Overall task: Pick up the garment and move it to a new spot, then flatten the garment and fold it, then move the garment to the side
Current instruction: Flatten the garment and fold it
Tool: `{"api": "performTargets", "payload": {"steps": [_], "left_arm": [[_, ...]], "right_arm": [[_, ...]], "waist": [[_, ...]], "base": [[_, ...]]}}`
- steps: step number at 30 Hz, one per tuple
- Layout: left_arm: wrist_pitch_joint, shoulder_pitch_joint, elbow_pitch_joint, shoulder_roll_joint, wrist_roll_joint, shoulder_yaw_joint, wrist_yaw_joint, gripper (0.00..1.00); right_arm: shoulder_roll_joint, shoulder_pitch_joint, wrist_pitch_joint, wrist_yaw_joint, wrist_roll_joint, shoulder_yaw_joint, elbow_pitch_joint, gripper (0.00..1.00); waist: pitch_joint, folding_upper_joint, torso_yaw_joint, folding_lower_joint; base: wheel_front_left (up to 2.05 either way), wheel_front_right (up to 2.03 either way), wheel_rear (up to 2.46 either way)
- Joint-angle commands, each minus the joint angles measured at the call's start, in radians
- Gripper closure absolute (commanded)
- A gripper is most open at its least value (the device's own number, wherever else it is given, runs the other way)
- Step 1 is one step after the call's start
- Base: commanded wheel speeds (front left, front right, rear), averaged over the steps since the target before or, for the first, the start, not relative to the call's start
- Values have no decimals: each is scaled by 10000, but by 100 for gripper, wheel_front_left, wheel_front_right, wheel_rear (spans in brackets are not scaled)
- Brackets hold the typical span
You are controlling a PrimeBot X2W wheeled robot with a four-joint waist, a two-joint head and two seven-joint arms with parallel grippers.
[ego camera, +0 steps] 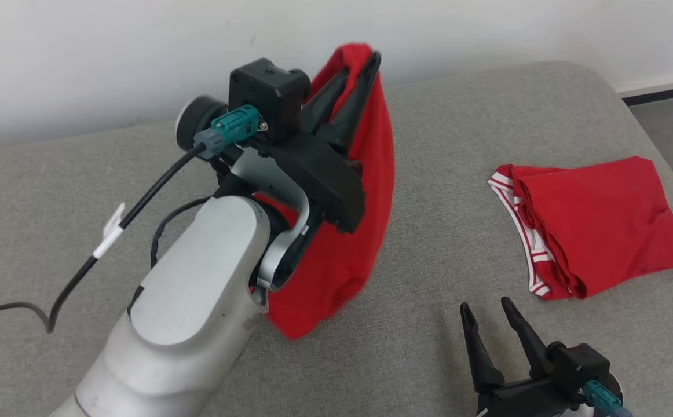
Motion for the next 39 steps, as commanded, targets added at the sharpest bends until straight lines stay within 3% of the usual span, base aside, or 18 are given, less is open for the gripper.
{"api": "performTargets", "payload": {"steps": [1, 4, 6, 18, 28, 29, 30, 39], "left_arm": [[-338, -149, -126, 49, 85, 137, 138, 100], [-560, 257, -299, 225, -40, 385, 311, 100], [-374, 789, -335, 629, -20, 459, 500, 100], [1247, 6290, -1795, 2625, -1221, 580, 1463, 100], [3347, 8227, -2704, 3343, -1970, 12, 1912, 100], [3341, 8248, -2823, 3355, -1989, 50, 1950, 87], [3265, 8261, -2916, 3324, -2012, 116, 2017, 0], [3566, 7738, -3713, 3356, -2303, 570, 2250, 0]], "right_arm": [[-5, 60, -64, -24, 60, -39, -10, 0], [-2, 215, -78, -24, 17, -169, -41, 0], [-1, 267, -44, -24, -2, -158, -36, 0], [-2, 422, 82, -24, -107, -222, -204, 0], [-5, 534, 233, -24, -100, -144, -322, 0], [-4, 546, 239, -24, -93, -133, -318, 0], [-4, 550, 249, -24, -85, -124, -318, 0], [-4, 604, 247, -24, -44, -205, -357, 0]], "waist": [[-67, -1, 43, 1], [-142, -1, 267, 1], [-192, -1, 436, 1], [-356, -1, 1321, 1], [-592, -1, 1583, 1], [-616, -1, 1577, 1], [-639, -1, 1570, 1], [-747, -1, 1510, 1]], "base": [[0, 0, 0], [0, 0, 0], [0, 0, 0], [0, 0, 0], [0, 0, 0], [0, 0, 0], [0, 0, 0], [0, 0, 0]]}}
